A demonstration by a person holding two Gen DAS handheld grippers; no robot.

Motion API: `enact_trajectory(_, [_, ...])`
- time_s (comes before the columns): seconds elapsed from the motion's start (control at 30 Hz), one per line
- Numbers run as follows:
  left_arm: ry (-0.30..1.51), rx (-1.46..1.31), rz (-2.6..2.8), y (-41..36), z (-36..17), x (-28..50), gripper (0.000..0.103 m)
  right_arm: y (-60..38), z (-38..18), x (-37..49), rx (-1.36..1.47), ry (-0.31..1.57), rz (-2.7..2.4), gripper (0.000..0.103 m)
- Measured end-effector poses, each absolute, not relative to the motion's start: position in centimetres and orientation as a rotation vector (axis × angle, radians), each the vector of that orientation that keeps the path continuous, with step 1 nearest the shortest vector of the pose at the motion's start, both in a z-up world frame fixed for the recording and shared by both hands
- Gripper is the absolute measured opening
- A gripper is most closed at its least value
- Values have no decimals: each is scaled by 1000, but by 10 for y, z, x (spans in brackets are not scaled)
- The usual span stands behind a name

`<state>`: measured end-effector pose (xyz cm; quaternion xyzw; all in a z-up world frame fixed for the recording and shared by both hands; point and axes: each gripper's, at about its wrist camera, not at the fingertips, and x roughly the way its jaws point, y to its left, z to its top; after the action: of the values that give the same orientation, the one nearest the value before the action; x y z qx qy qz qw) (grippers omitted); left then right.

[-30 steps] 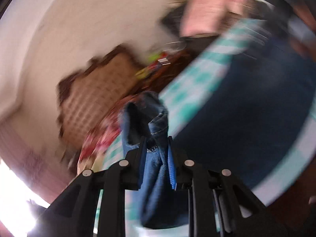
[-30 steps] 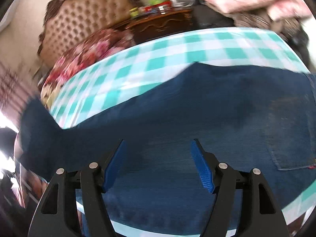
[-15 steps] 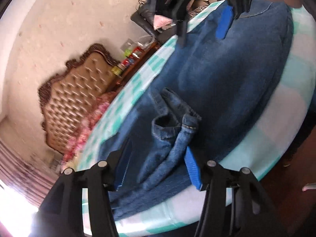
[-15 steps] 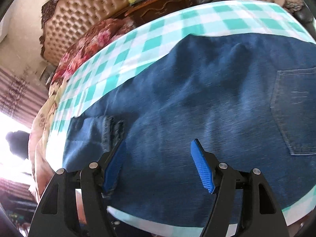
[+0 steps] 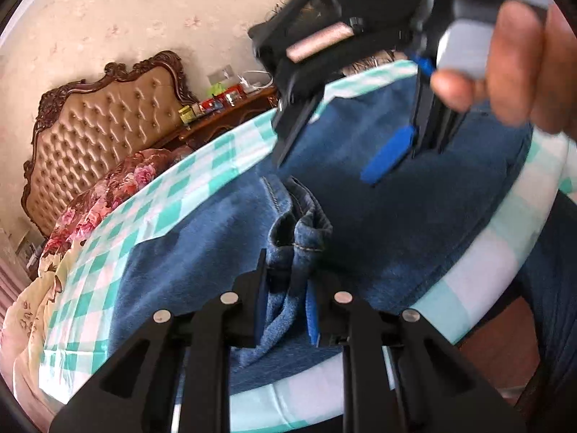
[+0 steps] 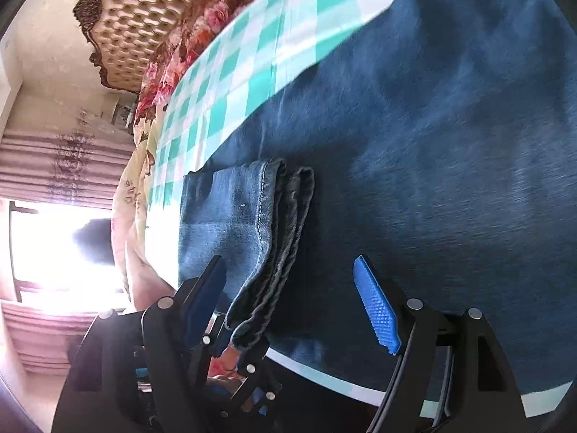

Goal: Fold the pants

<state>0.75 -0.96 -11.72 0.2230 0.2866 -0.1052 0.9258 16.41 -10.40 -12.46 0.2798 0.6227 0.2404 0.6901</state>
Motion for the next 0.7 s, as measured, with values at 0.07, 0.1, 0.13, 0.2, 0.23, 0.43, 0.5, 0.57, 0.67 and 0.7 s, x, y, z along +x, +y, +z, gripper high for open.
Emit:
enact_trajectory(0.07, [576,439,-210,-6,-111,6,17,-96,-127,166,633,1410,552,72])
enact_trajectory(0.1, [574,425,-208,-4,-108,3,16,-92,-128,168,637,1417,560,72])
enact_trajectory(0.13, [572,417,-207,-1,-104,5,16,-87,-129,170,639,1426,562,72])
enact_trajectory(0.2, [564,415,-204,2,-100,5,15,-80,-130,174,643,1430,569,72])
enact_trajectory(0.23, [561,412,-203,2,-98,2,15,-76,-130,177,640,1432,577,72])
enact_trajectory(0.43, [545,414,-190,-1,-91,-8,14,-50,-127,201,579,1417,585,66])
enact_trajectory(0.5, [537,433,-181,-5,-90,-11,13,-42,-124,207,526,1403,583,47])
enact_trajectory(0.57, [512,477,-160,-12,-87,-14,12,-37,-116,211,465,1380,580,20])
enact_trajectory(0.67, [479,535,-139,-27,-83,-16,12,-43,-98,212,428,1332,611,13])
enact_trajectory(0.7, [468,548,-143,-34,-81,-16,12,-48,-93,212,420,1319,610,13])
